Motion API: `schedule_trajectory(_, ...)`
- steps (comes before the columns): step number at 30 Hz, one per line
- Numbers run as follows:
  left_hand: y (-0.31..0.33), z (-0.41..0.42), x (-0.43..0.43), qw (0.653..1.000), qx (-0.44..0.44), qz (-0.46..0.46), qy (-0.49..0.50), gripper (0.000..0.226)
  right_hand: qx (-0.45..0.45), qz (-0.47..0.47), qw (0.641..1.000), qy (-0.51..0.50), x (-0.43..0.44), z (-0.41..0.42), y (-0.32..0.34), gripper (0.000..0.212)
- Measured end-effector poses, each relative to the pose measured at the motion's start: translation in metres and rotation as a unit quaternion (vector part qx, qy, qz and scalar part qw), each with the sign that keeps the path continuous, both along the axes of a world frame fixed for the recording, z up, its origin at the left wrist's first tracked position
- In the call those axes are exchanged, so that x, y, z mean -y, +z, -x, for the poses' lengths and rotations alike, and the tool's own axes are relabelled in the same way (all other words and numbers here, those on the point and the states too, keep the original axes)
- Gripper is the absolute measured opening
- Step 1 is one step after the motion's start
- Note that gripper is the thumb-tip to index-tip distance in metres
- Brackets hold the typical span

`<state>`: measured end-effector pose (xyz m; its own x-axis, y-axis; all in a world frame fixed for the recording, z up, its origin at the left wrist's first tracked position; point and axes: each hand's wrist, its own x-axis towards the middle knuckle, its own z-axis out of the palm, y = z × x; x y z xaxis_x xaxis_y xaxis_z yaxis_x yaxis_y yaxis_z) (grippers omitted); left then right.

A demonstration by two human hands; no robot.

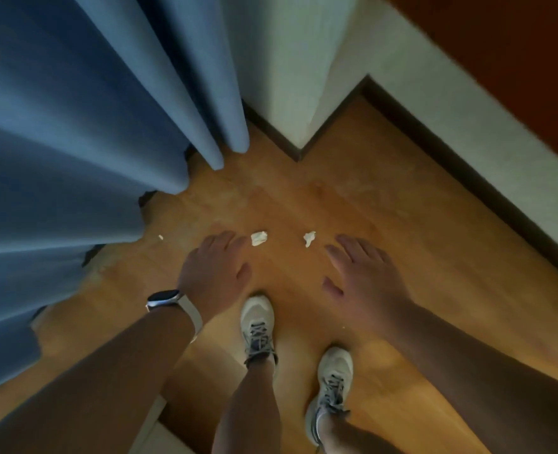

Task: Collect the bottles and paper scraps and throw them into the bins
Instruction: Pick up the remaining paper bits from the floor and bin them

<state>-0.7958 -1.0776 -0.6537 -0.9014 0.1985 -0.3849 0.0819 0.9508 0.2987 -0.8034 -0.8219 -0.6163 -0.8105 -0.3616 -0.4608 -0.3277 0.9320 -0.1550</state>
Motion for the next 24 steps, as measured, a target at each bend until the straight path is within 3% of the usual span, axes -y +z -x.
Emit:
schedule_trajectory(6,-0.182,0.007,-0.008,0.999,0.042,0.005,-0.012,0.044,0.014,0.008,0.999,-0.036,-0.015,0.011,-0.179,0.055)
schedule_trajectory(12,-0.310,0.011,-0.014,0.996,0.074,0.028,-0.040,0.045,0.061,-0.019,0.998,-0.030,-0.031,0.023,-0.327,0.051)
schedule_trajectory(20,-0.395,0.024,-0.004,0.995,0.085,-0.014,0.050,0.061,0.069,0.004,0.997,-0.032,-0.030,0.040,-0.416,0.052)
schedule_trajectory(24,-0.411,0.035,-0.012,0.997,0.070,0.002,0.027,0.044,0.092,-0.026,0.994,0.058,-0.026,0.047,-0.434,0.041)
